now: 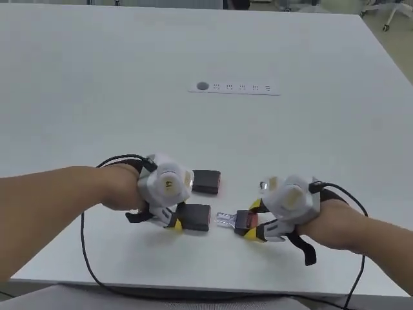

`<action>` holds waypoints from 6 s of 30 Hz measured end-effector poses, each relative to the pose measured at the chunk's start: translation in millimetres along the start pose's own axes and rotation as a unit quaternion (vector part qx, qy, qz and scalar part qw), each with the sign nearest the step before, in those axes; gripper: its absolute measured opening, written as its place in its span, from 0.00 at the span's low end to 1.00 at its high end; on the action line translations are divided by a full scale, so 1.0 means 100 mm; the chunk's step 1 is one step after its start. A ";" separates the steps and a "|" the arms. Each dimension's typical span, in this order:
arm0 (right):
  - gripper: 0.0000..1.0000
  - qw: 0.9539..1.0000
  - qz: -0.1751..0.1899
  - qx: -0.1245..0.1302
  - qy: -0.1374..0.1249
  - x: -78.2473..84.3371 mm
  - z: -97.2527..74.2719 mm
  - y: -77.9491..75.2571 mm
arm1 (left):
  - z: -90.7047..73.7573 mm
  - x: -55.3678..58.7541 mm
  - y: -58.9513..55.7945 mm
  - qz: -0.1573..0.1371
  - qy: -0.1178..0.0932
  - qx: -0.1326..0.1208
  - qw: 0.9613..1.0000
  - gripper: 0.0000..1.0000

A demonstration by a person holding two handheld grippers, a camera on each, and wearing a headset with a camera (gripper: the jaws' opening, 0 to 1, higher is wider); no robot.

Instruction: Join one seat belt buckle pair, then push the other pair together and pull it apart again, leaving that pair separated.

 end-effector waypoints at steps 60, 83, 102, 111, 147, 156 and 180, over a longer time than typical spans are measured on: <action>0.29 0.999 -0.020 -0.020 -0.017 -0.31 0.23 0.03 | 0.00 0.04 0.01 -0.005 -0.009 0.007 1.000 0.30; 0.33 0.999 -0.020 -0.021 -0.021 -0.34 0.21 0.00 | 0.01 0.01 0.02 -0.020 0.002 0.016 1.000 0.33; 0.38 0.998 -0.016 0.001 -0.056 -0.48 -0.10 -0.09 | -0.36 -0.04 0.23 -0.056 -0.063 -0.028 0.996 0.41; 0.37 0.999 -0.006 0.036 -0.031 -0.14 -0.30 -0.43 | -0.31 -0.11 0.51 -0.038 -0.054 -0.041 0.997 0.46; 0.31 0.998 -0.022 -0.012 0.062 0.58 -0.42 -1.01 | 0.06 -0.14 0.89 -0.011 0.004 0.009 1.000 0.31; 0.31 0.997 -0.045 0.005 0.066 0.46 -0.37 -0.99 | 0.07 -0.16 0.91 -0.014 0.013 0.003 1.000 0.31; 0.31 0.998 -0.051 -0.008 0.046 -0.12 0.05 -0.92 | 0.06 -0.17 0.87 -0.009 0.013 -0.002 1.000 0.31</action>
Point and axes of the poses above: the centre of the closed fingertips' face, and the gripper's own axes: z roughly forward along the fingers, y roughly to its left, x roughly out of its underside, the point moved 8 cm from there along -z, roughly backward along the fingers, and after that the axes turned 3 degrees about y, right-handed, at the moved point
